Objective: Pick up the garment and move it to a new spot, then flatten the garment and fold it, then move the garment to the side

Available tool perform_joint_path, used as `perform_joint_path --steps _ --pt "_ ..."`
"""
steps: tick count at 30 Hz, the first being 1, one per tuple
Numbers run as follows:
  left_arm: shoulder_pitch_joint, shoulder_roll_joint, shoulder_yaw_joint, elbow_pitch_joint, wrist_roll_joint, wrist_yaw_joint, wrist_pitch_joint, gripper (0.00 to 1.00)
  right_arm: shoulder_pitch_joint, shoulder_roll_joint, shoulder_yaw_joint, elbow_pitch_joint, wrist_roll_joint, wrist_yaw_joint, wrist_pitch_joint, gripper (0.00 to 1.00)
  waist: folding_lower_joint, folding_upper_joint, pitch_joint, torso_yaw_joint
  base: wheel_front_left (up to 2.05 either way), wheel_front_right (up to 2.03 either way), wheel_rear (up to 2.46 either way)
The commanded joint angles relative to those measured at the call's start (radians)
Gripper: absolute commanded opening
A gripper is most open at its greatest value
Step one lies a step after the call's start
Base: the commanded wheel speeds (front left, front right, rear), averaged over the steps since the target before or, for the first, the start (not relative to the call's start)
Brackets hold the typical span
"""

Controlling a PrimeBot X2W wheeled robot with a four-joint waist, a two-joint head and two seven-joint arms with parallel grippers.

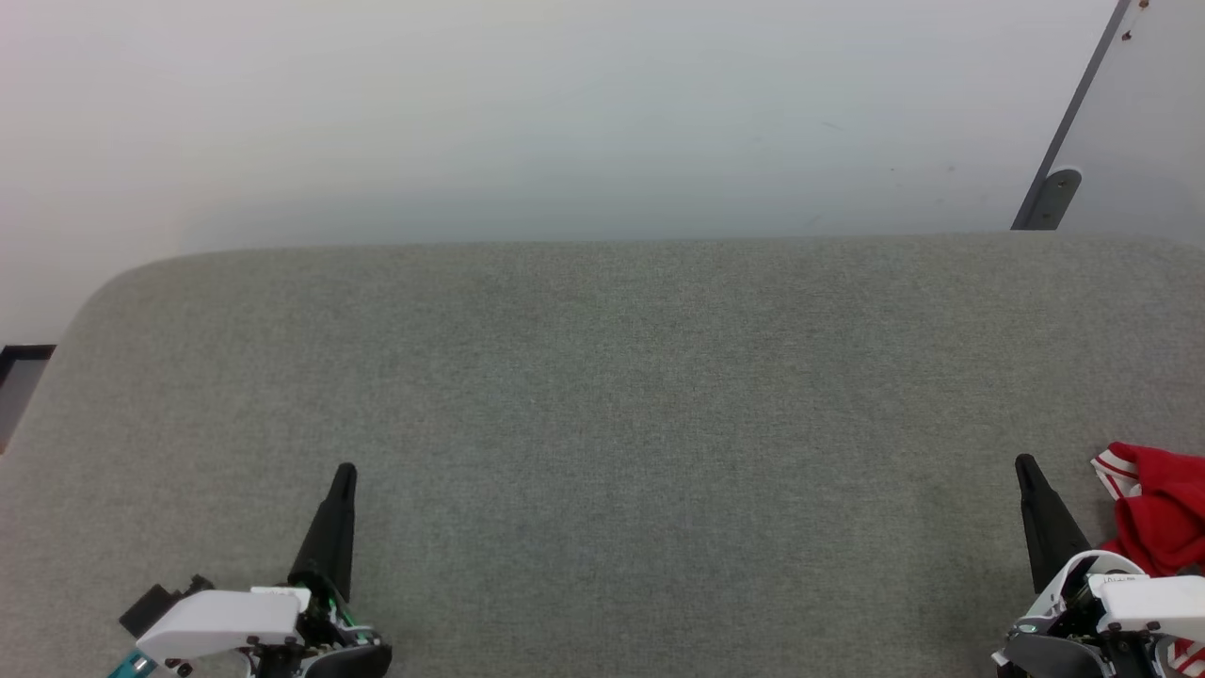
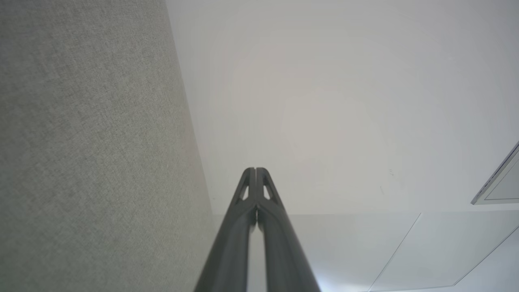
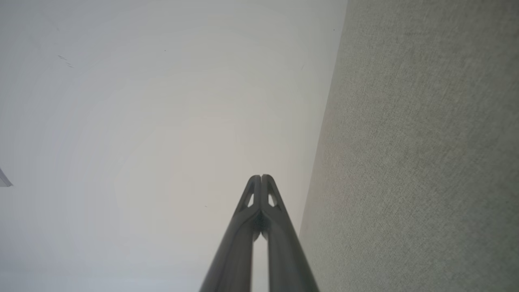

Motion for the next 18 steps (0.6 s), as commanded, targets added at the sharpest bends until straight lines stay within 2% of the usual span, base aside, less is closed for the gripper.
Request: perform_joint_path --steps 1,18 --pt "-0.010 -0.002 0.003 0.002 0.004 0.001 0.001 0.00 -0.003 0.002 -0.001 0.001 0.000 -0.001 0.003 0.00 0.0000 0.0000 0.000 0.000 0.00 0.00 0.00" --pt "-0.010 -0.003 0.004 0.002 0.005 0.001 0.002 0.00 -0.003 0.003 -0.002 0.001 -0.001 -0.001 0.003 0.00 0.0000 0.0000 0.000 0.000 0.00 0.00 0.00"
